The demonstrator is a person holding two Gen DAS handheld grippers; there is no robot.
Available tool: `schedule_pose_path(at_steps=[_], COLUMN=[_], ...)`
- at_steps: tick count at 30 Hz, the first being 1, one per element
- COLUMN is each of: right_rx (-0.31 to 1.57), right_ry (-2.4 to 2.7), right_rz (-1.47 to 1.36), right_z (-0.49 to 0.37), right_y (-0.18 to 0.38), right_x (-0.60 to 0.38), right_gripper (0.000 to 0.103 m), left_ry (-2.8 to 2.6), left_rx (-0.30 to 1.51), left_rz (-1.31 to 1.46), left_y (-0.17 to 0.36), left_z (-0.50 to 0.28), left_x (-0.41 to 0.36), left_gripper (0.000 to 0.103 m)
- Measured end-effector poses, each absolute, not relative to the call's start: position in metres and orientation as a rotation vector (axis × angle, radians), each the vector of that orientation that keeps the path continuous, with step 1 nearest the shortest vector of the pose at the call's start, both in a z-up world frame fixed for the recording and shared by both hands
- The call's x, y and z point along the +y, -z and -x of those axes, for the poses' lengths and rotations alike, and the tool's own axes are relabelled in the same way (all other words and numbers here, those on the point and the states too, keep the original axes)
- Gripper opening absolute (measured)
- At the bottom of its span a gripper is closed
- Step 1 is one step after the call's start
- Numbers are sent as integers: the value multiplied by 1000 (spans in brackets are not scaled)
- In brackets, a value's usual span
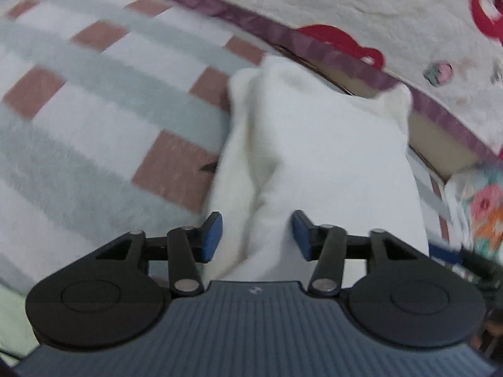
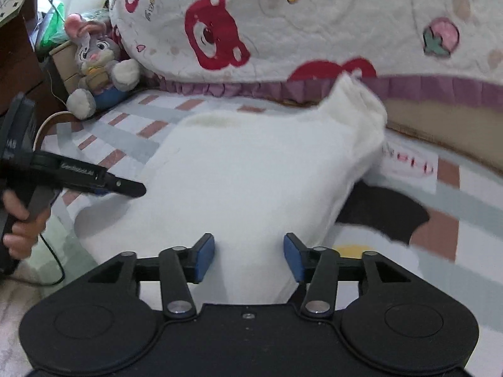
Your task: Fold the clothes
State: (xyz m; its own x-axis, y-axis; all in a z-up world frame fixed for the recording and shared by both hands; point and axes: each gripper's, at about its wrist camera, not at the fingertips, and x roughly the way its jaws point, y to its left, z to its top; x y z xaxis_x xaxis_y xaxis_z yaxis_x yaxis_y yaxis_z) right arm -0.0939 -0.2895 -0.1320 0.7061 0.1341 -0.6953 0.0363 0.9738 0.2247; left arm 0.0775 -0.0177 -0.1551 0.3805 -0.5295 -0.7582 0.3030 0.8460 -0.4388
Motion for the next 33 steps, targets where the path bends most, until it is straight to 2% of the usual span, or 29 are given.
schedule_pose_path(at_steps=[2,8,10,11,13,16,18,20,22,23,24,26,27,33], right_rx=[795,786,773,772,792,852,875,875,854,830,813,764,729,534], right_ry=[-46,-81,-54,-38,-13,-52,-57,-60,-82,-98,-112,-138,-147,-69], right_rz=[-291,-624,-692,-729,-815,-924,-1009,-1082,-1131,-1140,-1125,-1026,-979,-800], right_z=[97,103,103,101,92,73,65,61,57,56,54,54,57,77], right_y=[140,155,158,161,172,191,204,219,230,233,234,219,210,160], right_x=[-295,-335,-348,-354,-368,-374,-375,-375,-373,-371,-369,-364,-362,-371], right_gripper=[64,64,64,64,65,72,82,83,83,79,67,52,49,48], left_ry=[517,568,575,580,600,568,573,613,653,673,692,730,749,838], left_rx=[1055,1172,1213,1230,1242,1253,1267,1232,1196,1177,1159,1121,1102,1064], left_rz=[231,419,529,580,641,593,593,544,494,469,444,394,370,266], left_y=[156,176,182,185,186,188,190,184,177,174,170,164,160,159], left_z=[-82,-86,-82,-80,-70,-65,-67,-68,-69,-69,-70,-71,-71,-89], left_x=[-14,-2,7,11,12,7,3,-8,-19,-25,-30,-41,-47,-88], left_gripper=[69,70,65,58,56,58,67,71,65,46,41,36,35,34])
